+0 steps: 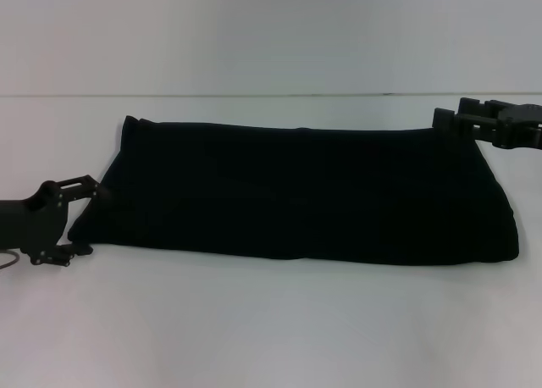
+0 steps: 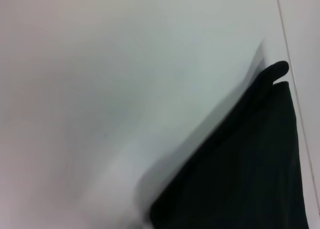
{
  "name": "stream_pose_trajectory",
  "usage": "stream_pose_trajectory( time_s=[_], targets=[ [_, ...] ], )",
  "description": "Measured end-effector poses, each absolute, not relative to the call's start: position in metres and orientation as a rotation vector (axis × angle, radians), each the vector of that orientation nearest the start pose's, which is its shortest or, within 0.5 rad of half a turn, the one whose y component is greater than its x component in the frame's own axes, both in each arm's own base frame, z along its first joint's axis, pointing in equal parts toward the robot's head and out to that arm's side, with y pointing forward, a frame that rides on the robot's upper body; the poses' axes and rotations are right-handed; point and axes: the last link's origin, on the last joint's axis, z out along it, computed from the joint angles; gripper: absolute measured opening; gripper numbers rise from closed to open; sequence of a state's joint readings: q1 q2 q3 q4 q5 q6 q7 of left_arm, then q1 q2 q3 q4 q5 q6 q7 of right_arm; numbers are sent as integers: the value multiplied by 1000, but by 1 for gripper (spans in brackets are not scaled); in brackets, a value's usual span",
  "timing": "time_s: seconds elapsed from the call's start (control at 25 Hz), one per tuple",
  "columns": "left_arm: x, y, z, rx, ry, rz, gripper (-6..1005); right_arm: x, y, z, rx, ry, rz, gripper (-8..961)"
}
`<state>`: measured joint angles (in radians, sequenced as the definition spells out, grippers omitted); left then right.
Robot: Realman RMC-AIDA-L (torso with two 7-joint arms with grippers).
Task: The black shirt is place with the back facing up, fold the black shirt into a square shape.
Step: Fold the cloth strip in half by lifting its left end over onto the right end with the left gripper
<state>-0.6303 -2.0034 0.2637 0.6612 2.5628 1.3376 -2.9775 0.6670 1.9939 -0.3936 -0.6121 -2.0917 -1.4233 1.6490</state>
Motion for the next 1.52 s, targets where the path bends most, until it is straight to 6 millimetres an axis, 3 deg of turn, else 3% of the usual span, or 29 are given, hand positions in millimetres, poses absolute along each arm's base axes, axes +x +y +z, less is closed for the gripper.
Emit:
stream_pose_trajectory(
  time_s=[1.52],
  targets=[
    [-348, 356, 49, 1533, 3012, 805, 948, 268, 391, 59, -2380, 947, 767, 808]
  ],
)
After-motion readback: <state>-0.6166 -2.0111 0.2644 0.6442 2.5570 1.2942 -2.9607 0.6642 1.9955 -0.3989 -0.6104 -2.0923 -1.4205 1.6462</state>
